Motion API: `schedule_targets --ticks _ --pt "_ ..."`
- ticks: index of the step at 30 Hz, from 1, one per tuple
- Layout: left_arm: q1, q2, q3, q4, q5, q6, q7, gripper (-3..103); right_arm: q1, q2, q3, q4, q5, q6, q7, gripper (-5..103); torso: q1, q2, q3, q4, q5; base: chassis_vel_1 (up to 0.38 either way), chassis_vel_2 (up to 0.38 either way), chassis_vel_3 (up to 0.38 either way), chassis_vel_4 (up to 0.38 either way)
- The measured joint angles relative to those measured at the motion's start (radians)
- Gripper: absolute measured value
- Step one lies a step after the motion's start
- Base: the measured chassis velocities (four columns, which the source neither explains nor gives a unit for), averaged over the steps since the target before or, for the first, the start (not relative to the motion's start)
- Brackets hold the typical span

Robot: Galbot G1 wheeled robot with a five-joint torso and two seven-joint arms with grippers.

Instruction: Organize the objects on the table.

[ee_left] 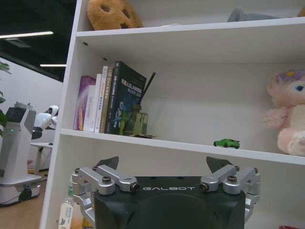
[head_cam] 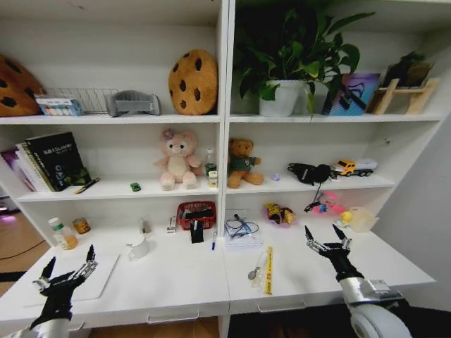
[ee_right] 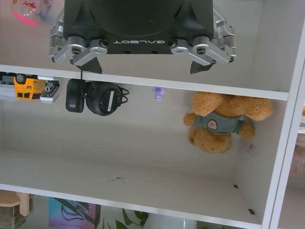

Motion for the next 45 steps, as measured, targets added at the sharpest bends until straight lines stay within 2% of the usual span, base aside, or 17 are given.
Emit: schedule_targets --ticks 45 --pt "0.0 0.0 0.0 0.0 0.0 0.0 0.0 100 0.0 0.0 0.0 0.0 0.0 0.0 0.0 100 0.0 0.0 0.0 -0.0001 -0.0002 0.114 0.109 -0.111 -0.113"
